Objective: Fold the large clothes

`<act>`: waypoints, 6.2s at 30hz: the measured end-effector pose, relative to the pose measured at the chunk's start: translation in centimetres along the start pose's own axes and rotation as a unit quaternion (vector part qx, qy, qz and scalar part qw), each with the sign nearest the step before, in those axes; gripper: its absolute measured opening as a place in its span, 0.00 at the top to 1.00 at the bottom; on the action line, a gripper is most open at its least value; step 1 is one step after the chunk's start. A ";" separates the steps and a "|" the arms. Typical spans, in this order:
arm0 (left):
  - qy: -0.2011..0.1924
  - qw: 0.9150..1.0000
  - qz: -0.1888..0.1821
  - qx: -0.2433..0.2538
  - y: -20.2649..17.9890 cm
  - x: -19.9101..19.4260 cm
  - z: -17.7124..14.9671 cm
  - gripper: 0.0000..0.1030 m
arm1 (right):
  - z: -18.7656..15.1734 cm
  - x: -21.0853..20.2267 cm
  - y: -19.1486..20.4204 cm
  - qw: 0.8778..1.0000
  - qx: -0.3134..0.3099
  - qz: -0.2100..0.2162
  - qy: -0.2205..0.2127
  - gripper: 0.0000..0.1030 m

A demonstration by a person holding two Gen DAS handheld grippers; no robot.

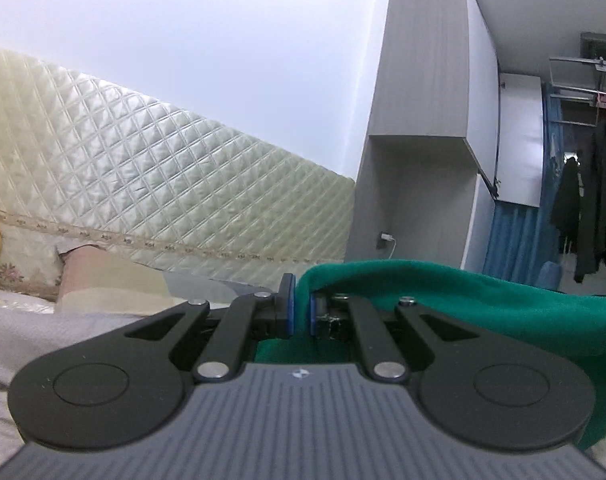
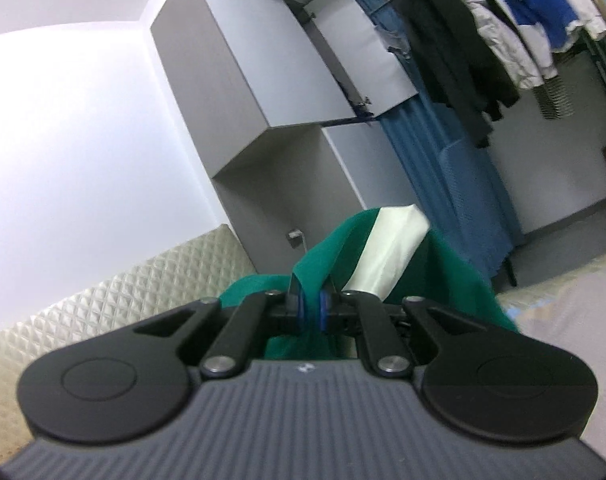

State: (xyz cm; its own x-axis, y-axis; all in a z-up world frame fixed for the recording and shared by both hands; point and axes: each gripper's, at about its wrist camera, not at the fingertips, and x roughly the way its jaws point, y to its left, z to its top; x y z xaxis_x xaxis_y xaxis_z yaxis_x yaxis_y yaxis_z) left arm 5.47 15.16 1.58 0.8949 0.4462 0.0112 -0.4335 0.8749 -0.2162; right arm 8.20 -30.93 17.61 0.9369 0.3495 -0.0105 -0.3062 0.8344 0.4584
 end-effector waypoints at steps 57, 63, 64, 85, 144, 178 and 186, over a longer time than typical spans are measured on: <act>0.217 0.967 -0.131 0.031 -5.6 5.4 -6.1 0.31 | -14.8 8.8 -1.2 0.954 0.001 -0.024 0.300 0.35; 0.241 0.960 -0.143 0.019 -5.9 8.3 -9.1 0.31 | -15.7 18.7 -3.3 0.954 0.078 -0.048 0.287 0.35; 0.234 0.961 -0.144 0.022 -5.9 8.4 -9.4 0.31 | -16.0 20.5 -3.4 0.956 0.079 -0.052 0.279 0.35; 0.239 0.954 -0.173 -0.050 -4.5 12.8 -13.9 0.31 | -19.2 35.8 -1.0 0.950 -0.094 -0.142 0.261 0.89; 0.427 0.772 -0.423 0.207 -36.9 12.0 -9.6 0.31 | -13.7 -3.8 -12.8 0.944 0.226 -0.196 0.137 0.50; 0.323 0.908 -0.238 0.122 -24.1 6.3 -0.1 0.94 | -15.4 -0.1 -7.4 0.965 0.119 -0.054 0.228 0.07; 0.297 0.928 -0.215 0.058 -13.0 1.7 -0.4 0.94 | -16.9 1.0 -3.2 0.966 0.000 -0.079 0.246 0.08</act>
State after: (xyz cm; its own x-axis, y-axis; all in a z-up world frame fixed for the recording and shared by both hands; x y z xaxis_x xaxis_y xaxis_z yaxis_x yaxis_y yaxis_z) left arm 12.72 4.45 4.01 0.8732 -0.1026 -0.4764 0.0006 0.9778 -0.2096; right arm 7.31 -26.07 1.10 0.7779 0.3780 -0.5020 -0.1661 0.8941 0.4159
